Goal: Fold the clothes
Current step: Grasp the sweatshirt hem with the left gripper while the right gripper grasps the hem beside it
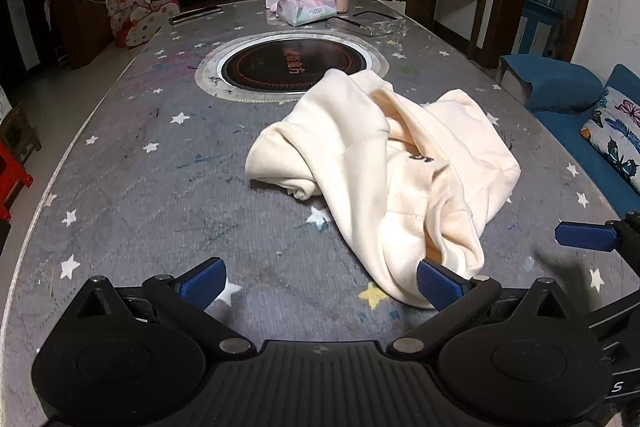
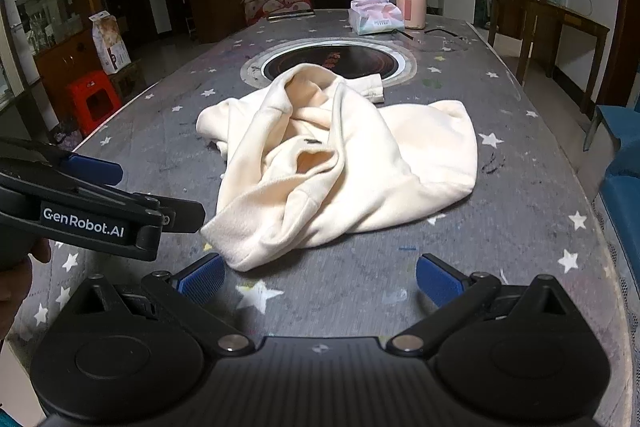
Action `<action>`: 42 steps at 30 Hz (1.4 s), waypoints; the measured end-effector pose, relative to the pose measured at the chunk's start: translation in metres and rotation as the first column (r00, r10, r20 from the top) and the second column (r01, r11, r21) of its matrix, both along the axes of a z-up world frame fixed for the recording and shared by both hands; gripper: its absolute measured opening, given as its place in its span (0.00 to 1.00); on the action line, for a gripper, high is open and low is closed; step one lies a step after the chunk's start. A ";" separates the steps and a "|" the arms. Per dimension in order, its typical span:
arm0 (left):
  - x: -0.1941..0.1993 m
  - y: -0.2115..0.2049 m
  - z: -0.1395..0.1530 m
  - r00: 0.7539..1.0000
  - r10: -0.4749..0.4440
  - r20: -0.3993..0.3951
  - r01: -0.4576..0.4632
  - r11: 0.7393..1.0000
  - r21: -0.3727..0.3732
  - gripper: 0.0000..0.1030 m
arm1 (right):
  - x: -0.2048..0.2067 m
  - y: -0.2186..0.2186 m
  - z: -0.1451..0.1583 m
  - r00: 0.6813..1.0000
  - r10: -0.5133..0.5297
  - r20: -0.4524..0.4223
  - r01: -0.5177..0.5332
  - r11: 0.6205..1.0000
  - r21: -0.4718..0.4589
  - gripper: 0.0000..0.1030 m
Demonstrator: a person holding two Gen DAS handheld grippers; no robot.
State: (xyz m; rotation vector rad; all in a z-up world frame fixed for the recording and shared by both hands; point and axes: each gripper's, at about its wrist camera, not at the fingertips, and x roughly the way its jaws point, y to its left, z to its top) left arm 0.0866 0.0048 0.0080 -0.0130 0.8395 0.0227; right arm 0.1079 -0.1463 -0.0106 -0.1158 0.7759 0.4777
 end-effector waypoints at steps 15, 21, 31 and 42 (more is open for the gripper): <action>0.033 0.002 0.011 1.000 -0.008 0.024 0.008 1.000 0.017 1.00 | 0.028 -0.002 0.009 1.000 -0.016 0.018 0.016 1.000 0.002 1.00; 0.057 0.004 0.020 0.999 0.009 0.050 -0.010 1.000 0.029 1.00 | 0.041 -0.003 0.012 0.999 -0.033 0.028 0.033 0.999 0.006 1.00; 0.103 0.002 0.031 0.997 0.025 0.070 -0.027 0.999 0.029 1.00 | 0.070 0.002 0.018 0.997 -0.048 0.052 0.049 0.999 -0.003 0.94; 0.144 -0.002 0.015 0.999 0.005 0.042 -0.008 0.998 0.061 0.98 | 0.105 0.008 0.017 0.998 -0.044 0.045 0.044 0.999 0.007 0.81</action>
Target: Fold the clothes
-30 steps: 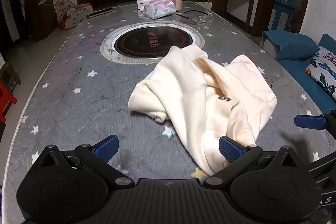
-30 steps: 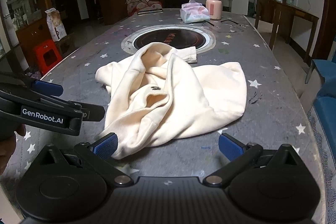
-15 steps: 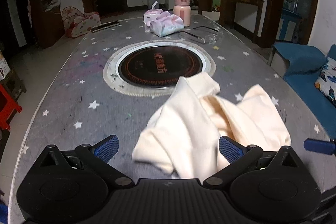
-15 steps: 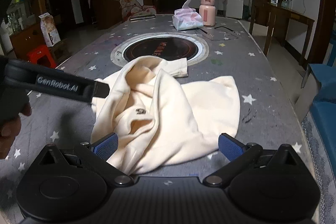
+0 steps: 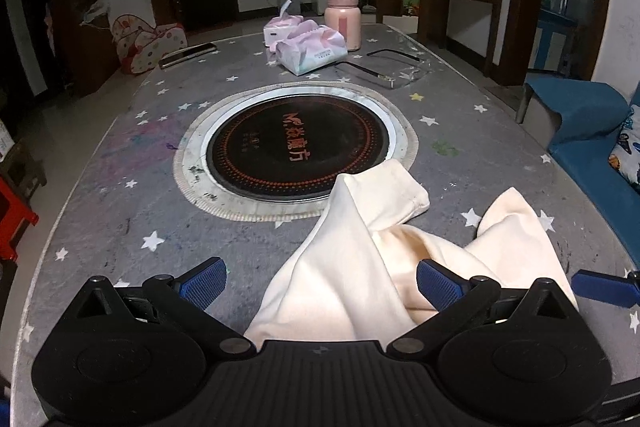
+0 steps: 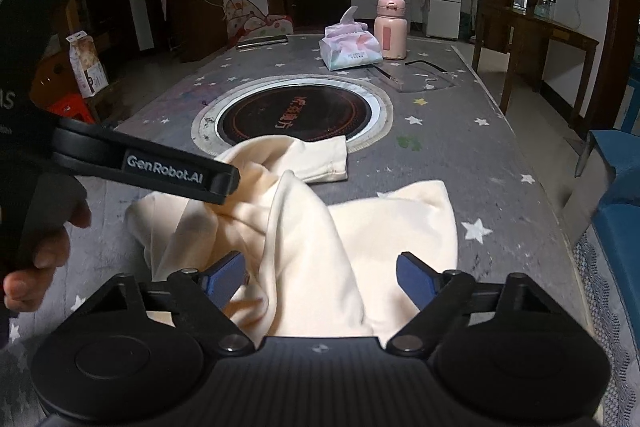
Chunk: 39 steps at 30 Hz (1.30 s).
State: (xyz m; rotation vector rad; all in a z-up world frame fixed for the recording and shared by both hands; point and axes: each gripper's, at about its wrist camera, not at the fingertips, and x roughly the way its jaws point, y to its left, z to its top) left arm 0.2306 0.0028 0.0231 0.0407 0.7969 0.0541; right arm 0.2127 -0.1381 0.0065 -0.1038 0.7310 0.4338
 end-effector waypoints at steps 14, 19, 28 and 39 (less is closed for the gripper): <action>0.005 0.029 -0.017 0.998 -0.023 -0.059 0.018 0.997 -0.080 0.17 | 0.045 0.025 -0.012 0.997 0.080 -0.018 -0.080 0.997 -0.012 0.58; -0.008 0.034 -0.010 0.999 -0.023 -0.030 0.020 0.997 -0.081 0.13 | 0.055 0.031 -0.021 0.995 0.088 -0.048 -0.089 0.996 -0.018 0.30; -0.037 0.039 0.007 1.000 -0.002 0.018 0.004 0.997 -0.072 0.10 | 0.041 0.016 -0.011 0.997 0.073 -0.005 -0.073 0.997 -0.007 0.07; -0.106 0.055 0.040 0.993 0.014 0.116 -0.006 0.997 -0.076 0.07 | -0.022 -0.032 0.029 0.993 0.030 0.113 -0.036 0.998 0.048 0.07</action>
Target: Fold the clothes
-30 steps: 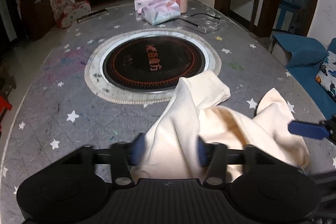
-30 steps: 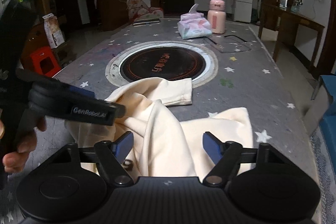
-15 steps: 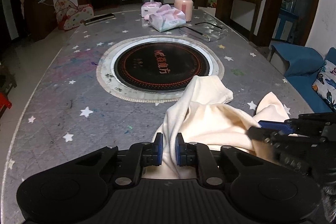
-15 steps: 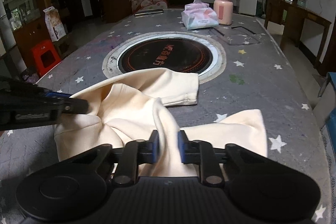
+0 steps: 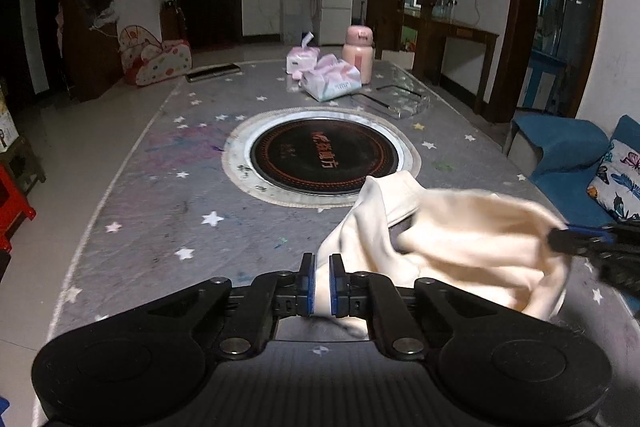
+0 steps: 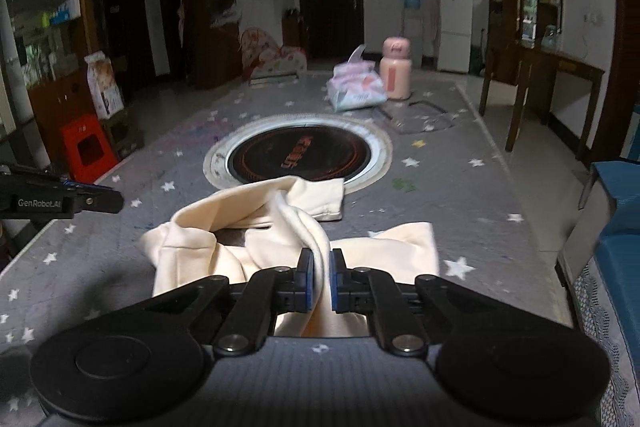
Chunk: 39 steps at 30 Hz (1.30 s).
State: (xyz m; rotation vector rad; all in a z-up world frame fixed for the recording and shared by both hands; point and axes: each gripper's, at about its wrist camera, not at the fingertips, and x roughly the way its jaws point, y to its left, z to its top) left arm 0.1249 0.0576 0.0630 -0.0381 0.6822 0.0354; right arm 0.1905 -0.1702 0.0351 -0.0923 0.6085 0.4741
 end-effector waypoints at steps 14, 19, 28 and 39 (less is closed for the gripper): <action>-0.050 0.020 -0.008 0.999 0.018 -0.035 -0.018 1.000 0.005 0.16 | -0.096 -0.081 0.012 0.991 -0.131 -0.018 0.131 0.991 0.004 0.04; -0.025 0.001 -0.008 1.000 -0.015 -0.015 0.015 0.999 0.036 0.52 | -0.102 -0.099 -0.003 0.979 -0.191 -0.074 0.189 0.981 -0.032 0.09; 0.044 -0.039 -0.016 0.998 -0.049 -0.029 0.052 0.994 0.099 0.75 | -0.070 -0.062 -0.019 0.991 -0.092 -0.097 0.088 0.995 -0.048 0.42; 0.110 -0.045 -0.057 0.985 -0.036 -0.167 0.052 0.994 0.097 0.19 | -0.033 -0.005 -0.046 0.993 0.029 -0.118 -0.041 0.993 -0.107 0.56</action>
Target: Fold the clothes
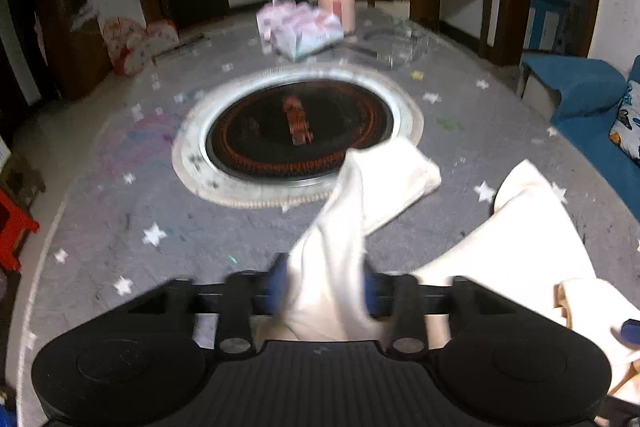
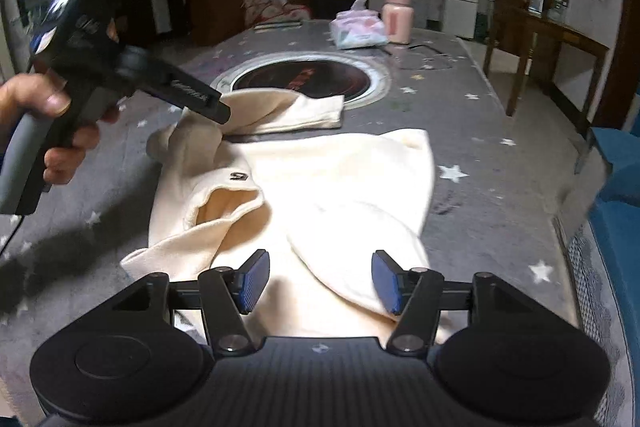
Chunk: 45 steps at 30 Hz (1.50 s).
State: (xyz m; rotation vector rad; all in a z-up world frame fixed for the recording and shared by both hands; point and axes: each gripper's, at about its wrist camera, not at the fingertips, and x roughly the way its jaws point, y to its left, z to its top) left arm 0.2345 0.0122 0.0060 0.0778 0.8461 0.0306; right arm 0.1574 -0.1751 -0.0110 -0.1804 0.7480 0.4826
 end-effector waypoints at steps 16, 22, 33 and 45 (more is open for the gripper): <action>-0.086 0.035 0.054 0.990 0.019 0.138 -0.005 0.994 -0.108 0.07 | -0.004 -0.036 0.009 0.986 -0.121 0.117 0.125 0.992 -0.027 0.05; -0.154 0.051 0.079 0.981 0.018 0.192 0.010 0.989 -0.145 0.03 | -0.030 -0.078 0.038 0.952 -0.226 0.206 0.232 0.973 -0.005 0.04; -0.216 0.091 0.028 0.997 0.060 -0.038 -0.064 0.992 -0.107 0.06 | -0.045 -0.131 0.036 0.916 -0.367 0.162 0.377 0.926 -0.034 0.09; -0.143 0.020 0.025 0.985 -0.155 0.072 0.159 0.986 -0.048 0.41 | -0.019 -0.065 0.030 0.984 -0.151 0.090 0.150 0.989 0.017 0.33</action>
